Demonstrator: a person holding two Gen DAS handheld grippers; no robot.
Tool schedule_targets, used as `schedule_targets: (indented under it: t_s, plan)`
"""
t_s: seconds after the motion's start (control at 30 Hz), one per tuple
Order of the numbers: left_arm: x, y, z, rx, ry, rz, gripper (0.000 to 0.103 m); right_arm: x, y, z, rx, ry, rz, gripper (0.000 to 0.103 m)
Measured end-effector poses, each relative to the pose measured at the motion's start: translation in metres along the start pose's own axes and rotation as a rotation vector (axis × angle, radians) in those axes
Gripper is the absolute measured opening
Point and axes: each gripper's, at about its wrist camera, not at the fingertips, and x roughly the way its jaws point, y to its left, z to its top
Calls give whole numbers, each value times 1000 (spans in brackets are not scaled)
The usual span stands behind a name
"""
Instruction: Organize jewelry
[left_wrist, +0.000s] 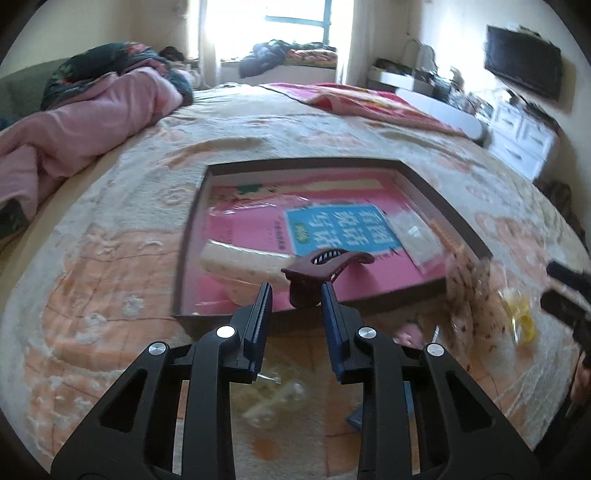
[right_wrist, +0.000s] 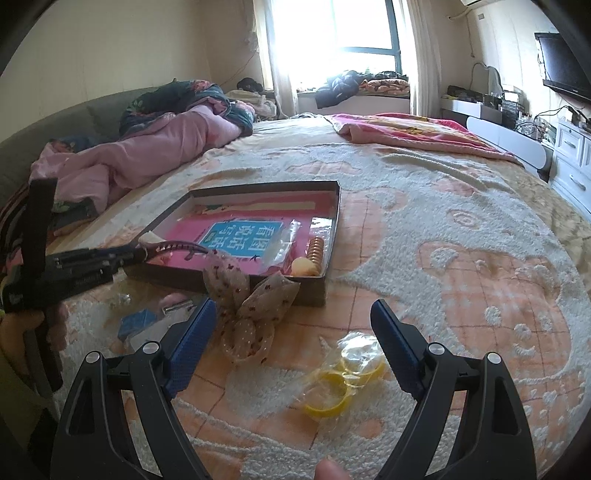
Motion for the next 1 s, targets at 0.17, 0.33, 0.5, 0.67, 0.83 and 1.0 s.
schedule_targets:
  t_s: [0.17,0.33,0.5,0.67,0.83,1.0]
  plan:
    - [-11,15,3,-63,-19,7,20,-1,3,-2,-13,6,9,83]
    - [-28,16,1,-68,-42,-17,31,-2,7,-5,-30,10,27,83]
    - [-43,7,-9,-26,-50,-43,43,-2,14,-7,-59,17,52,83]
    - [-51,0,-20,14,-41,-52,58,-4,22,-8,-95,18,74,83]
    - [-53,-3,-33,35,-15,-52,63,-4,28,-10,-113,27,92,83]
    - [-53,-2,-45,40,16,-67,63,-1,32,-13,-127,44,102,83]
